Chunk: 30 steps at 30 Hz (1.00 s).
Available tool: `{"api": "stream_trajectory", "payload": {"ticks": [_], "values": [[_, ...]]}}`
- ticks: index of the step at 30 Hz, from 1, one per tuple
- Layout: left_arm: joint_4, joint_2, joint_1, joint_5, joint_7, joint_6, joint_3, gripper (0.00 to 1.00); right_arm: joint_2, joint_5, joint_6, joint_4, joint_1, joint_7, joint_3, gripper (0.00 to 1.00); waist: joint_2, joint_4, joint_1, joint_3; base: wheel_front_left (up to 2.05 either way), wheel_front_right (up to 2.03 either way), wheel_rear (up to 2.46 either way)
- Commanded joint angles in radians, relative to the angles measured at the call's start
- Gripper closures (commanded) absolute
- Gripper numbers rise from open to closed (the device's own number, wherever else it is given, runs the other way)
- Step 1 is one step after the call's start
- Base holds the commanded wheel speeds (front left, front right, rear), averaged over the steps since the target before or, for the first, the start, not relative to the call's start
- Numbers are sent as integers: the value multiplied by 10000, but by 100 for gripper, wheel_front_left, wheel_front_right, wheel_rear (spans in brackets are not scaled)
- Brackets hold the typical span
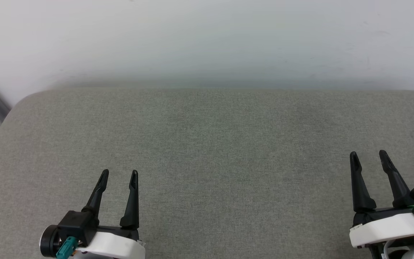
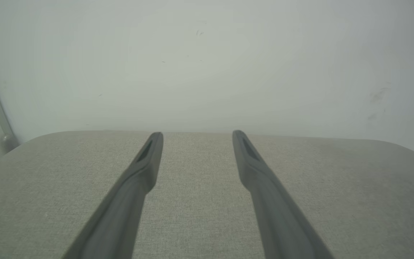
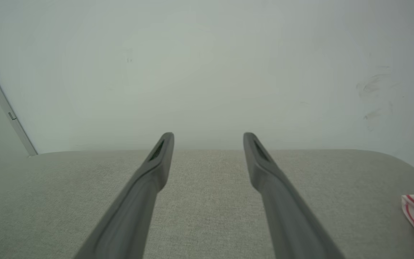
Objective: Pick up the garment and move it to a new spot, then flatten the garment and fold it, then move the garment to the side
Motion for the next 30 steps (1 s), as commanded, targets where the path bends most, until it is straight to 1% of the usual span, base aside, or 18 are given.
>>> {"api": "stream_trajectory", "payload": {"ticks": [1,15,16,20,30], "values": [[-42,-24,132,102,-22,-13,8,0,-11,28,-3,44,-65,-51,40,0,0,8,0,-10,0,0,0],[-83,-74,23,-140,-20,-38,95,0,-1,-33,-3,224,15,-228,109,0,0,-19,0,22,0,0,0],[-75,-65,69,-115,0,-19,82,100,0,-15,0,211,12,-199,109,100,0,-19,0,23,0,0,0],[254,-84,253,-132,7,-17,45,100,20,3,0,548,146,-188,140,100,0,-21,1,26,0,0,0],[413,21,67,-2204,401,-1,94,100,54,1956,0,801,-22,200,54,100,0,-62,1,5,0,0,0]]}}
